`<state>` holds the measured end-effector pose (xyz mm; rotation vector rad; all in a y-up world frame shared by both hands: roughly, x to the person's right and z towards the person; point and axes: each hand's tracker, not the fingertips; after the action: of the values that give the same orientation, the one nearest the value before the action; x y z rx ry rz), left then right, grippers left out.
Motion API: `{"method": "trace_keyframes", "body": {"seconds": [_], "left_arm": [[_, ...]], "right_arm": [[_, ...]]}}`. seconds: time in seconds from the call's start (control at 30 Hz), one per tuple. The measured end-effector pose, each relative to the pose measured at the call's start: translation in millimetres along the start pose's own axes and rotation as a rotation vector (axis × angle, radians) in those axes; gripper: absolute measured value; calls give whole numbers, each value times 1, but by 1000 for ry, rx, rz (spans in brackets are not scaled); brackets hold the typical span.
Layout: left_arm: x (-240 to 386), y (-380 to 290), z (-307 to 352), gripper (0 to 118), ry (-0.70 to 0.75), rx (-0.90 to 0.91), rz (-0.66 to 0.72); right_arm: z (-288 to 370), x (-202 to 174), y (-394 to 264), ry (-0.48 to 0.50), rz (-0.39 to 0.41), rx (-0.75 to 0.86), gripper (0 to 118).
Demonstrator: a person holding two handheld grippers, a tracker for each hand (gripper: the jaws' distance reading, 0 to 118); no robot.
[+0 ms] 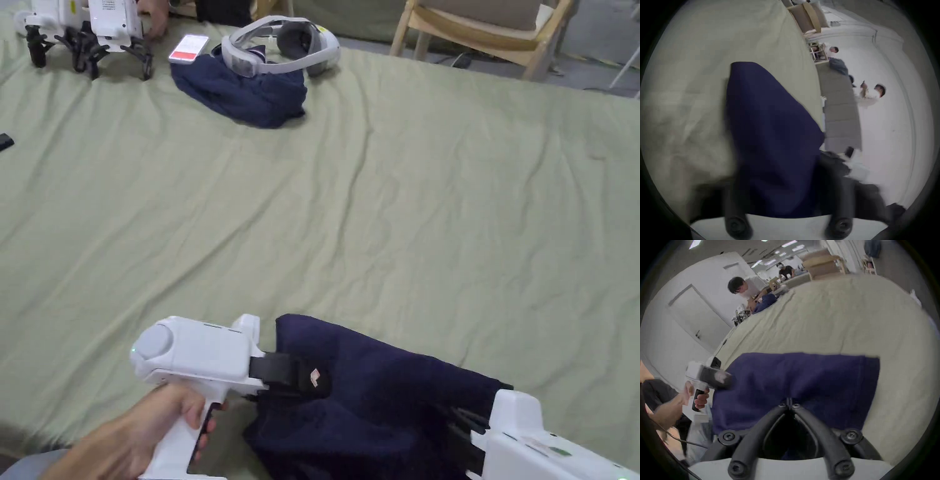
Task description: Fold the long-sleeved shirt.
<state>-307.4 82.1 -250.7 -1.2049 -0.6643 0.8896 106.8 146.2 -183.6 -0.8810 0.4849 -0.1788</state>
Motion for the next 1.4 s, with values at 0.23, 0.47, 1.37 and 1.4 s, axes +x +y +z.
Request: {"method": "trace_keyframes", "body": {"seconds": [0.23,0.47,1.37,1.4], "left_arm": [[8,-3,59,23,-51,72,7],[-20,31,217,23,188,260,-10],[120,1,263,111,821,746,-429],[144,-7,243,111,832,784,-502]], "right_arm": [[21,-114,39,-128,471,296,0],[-52,-225,84,93,591,339,0],[-56,-229,158,113,421,379,0],[-40,-208,162,65,395,402,0]]}}
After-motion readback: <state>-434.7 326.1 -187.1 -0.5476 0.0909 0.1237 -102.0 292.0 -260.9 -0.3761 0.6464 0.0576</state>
